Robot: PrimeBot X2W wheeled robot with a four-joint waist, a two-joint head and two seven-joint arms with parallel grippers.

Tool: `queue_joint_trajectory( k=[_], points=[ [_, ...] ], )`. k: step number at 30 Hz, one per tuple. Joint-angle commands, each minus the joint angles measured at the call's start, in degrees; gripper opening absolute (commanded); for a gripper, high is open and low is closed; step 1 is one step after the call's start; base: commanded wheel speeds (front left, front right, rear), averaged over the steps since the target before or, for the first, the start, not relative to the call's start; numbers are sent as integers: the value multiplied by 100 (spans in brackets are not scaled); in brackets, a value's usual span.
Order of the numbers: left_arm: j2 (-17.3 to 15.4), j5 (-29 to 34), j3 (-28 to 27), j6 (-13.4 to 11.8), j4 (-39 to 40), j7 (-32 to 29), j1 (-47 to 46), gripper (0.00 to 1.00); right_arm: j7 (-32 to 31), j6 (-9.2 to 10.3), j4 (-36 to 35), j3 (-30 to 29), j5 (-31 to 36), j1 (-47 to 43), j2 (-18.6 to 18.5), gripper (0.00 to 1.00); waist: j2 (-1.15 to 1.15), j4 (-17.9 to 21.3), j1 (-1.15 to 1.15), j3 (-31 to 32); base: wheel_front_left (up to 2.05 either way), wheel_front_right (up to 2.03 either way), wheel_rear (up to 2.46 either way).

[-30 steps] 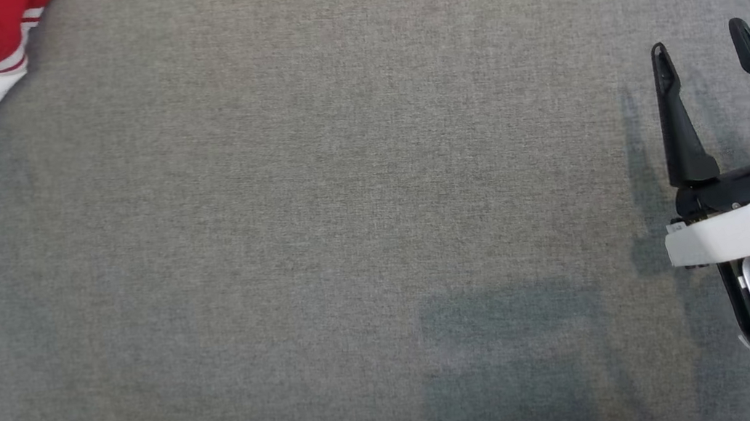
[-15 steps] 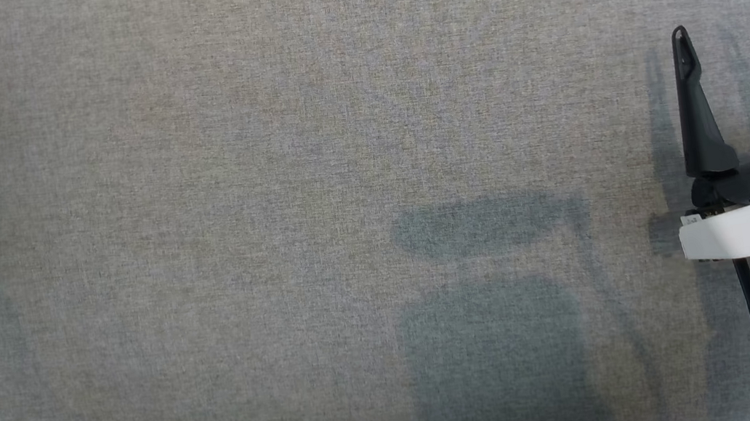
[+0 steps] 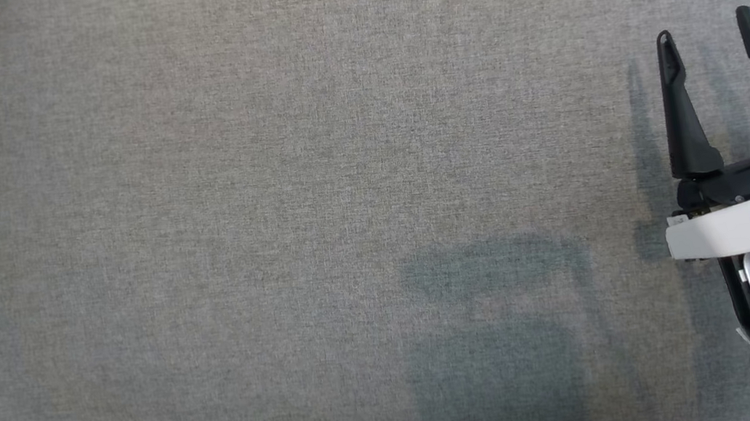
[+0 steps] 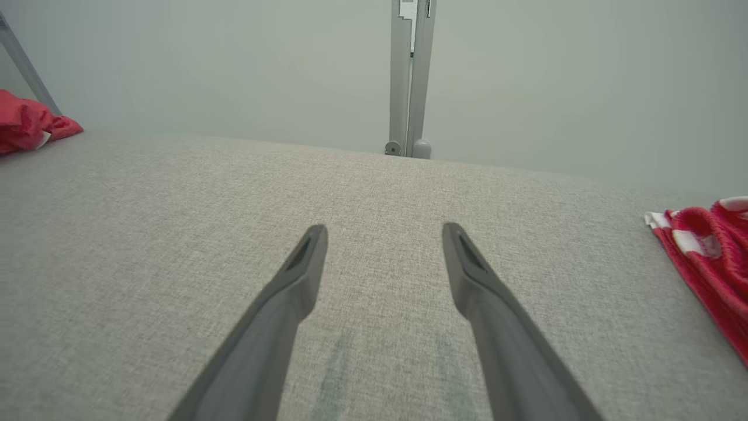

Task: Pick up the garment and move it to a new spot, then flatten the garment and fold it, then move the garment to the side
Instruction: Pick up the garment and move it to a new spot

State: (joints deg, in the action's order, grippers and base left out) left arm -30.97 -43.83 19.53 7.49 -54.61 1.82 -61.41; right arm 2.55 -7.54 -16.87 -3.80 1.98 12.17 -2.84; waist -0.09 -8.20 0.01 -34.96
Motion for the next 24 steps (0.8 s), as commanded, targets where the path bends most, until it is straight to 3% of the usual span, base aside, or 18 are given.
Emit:
queue_joint_trajectory(
  k=[1, 7, 13, 19, 24],
  points=[
    [-83, -17, 17, -6, 3, 63, -137, 0, 58, 10, 51, 17, -51, 74, -11, 100, 9, 27, -1, 202, 0, 0, 0],
    [-402, -30, 255, -6, 176, 179, -332, 0, 329, 10, 547, 90, -342, 54, -12, 100, 9, 169, -1, 867, 0, 0, 0],
    [-619, 39, 744, -6, 879, -55, -510, 0, 632, 10, 1102, 51, -646, -96, -10, 100, 9, 408, -1, 1675, 0, 0, 0],
    [-578, 154, 1258, -6, 1860, -362, -643, 0, 867, 10, 1524, -4, -885, -208, -9, 100, 9, 653, -1, 2253, 0, 0, 0],
    [-238, 133, 1468, -43, 2620, -598, -801, 0, 990, 10, 1773, -26, -1057, -289, -10, 100, 9, 859, -1, 2569, 0, 0, 0]
  ],
)
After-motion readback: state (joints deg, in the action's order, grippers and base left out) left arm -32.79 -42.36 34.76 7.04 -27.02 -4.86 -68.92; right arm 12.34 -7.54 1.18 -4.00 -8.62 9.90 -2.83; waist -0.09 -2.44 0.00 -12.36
